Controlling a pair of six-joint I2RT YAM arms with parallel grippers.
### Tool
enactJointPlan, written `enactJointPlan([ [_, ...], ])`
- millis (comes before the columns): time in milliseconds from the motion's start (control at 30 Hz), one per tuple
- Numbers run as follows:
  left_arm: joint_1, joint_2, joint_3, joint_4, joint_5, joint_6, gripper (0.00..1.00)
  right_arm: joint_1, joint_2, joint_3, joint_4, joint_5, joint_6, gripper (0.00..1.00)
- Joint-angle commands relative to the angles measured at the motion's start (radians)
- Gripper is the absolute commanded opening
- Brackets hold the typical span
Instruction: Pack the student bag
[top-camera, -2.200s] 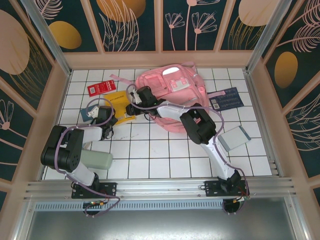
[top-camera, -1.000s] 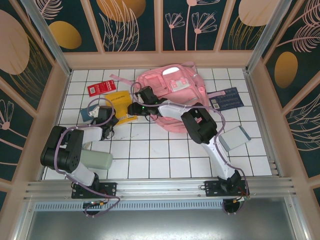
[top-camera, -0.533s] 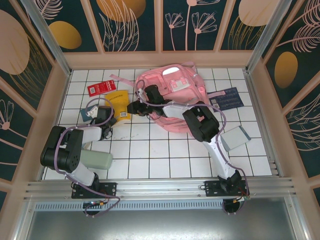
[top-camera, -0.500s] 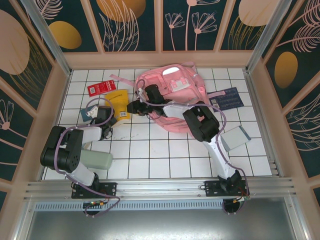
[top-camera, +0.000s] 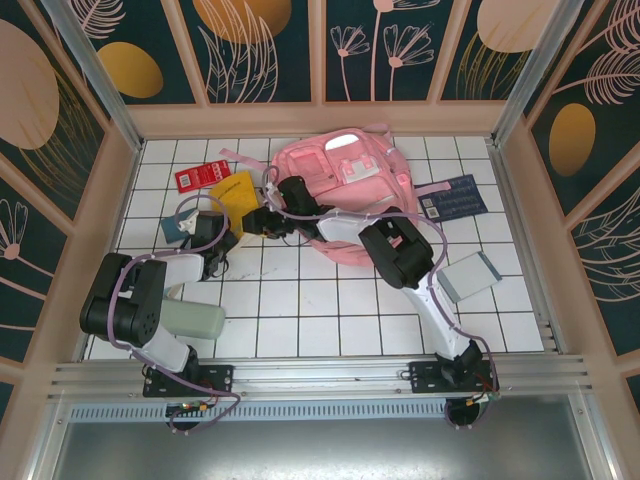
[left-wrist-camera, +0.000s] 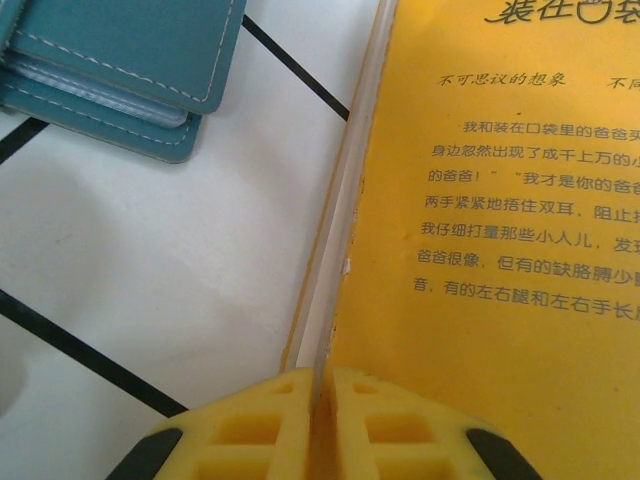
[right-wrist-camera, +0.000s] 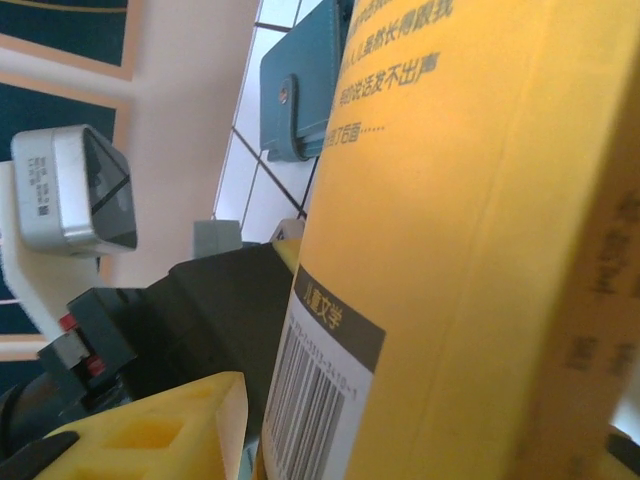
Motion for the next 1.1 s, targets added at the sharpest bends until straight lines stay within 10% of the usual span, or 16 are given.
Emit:
enactJointPlan([
  [0, -0.022, 0.011, -0.029, -0.075, 0.1, 0.005, 0.14, 0.023, 0.034, 0.063, 0.003, 0.077, 0.006, 0.46],
  [267, -0.022, 0.006, -0.03, -0.086, 0.082, 0.016, 0.14, -0.011, -0.019, -0.013, 0.042, 0.072, 0.02, 0.45],
  [467, -0.022, -0.02, -0.034, -0.092, 0.087, 0.014, 0.16, -0.02, -0.057, -0.078, 0.125, 0.069, 0.046, 0.0],
  [1067, -0.062, -0.352, 0.069, -0.217, 0.119, 0.128, 0.62, -0.057, -0.586, -0.537, 0.306, 0.312, -0.032, 0.0],
])
